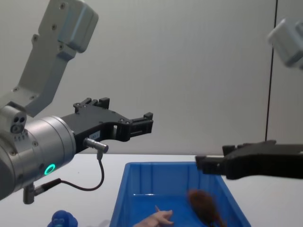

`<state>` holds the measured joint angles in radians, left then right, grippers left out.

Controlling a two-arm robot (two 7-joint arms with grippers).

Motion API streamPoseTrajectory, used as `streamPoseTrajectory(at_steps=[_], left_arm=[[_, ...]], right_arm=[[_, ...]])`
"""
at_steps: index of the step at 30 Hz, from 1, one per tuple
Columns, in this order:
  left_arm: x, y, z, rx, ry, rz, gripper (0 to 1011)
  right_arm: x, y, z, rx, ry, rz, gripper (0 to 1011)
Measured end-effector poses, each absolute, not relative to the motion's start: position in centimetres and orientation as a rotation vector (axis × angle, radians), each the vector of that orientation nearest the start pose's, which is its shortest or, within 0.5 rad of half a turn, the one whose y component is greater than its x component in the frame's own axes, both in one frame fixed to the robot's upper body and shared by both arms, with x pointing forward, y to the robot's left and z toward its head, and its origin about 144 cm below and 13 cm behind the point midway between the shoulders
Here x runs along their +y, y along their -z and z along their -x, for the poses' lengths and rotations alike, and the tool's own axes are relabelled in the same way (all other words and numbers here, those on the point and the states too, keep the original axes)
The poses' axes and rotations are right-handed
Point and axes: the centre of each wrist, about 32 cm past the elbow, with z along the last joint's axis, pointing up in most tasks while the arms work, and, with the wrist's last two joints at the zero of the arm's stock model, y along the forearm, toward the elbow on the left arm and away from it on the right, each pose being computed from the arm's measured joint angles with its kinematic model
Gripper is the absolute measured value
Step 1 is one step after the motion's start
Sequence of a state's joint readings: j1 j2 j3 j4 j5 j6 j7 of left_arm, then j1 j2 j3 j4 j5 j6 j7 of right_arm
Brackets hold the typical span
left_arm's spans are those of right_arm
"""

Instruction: Pick up the two dolls from the table and place them into the box.

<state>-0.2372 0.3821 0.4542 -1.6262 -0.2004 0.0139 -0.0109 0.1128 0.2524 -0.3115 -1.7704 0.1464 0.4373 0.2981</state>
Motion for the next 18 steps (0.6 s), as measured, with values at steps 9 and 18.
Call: streamPoseTrajectory(at_steps=[9, 18], left_arm=[[19.8, -120.4, -49.2, -0.268, -1.124, -0.061, 1002], [19.8, -120.4, -49.2, -0.268, -1.124, -0.061, 1002]], right_arm=[[-18.7, -121.4, -47.0, 0.057, 0.954, 0.265, 896], [-20.4, -121.1, -47.4, 0.028, 0.978, 0.248, 1001]])
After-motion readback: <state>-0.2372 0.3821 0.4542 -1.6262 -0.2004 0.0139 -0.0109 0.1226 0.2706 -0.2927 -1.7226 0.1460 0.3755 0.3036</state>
